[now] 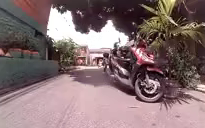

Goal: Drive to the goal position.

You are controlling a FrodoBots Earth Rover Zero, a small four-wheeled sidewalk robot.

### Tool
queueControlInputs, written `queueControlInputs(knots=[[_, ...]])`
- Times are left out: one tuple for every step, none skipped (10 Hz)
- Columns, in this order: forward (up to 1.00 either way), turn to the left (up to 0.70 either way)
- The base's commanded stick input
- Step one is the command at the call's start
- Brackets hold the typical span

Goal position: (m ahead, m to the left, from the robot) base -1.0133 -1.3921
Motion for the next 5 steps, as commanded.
queueControlInputs(knots=[[0.0,0.42],[0.0,0.69],[0.0,0.7],[0.0,0.43],[0.0,0.0]])
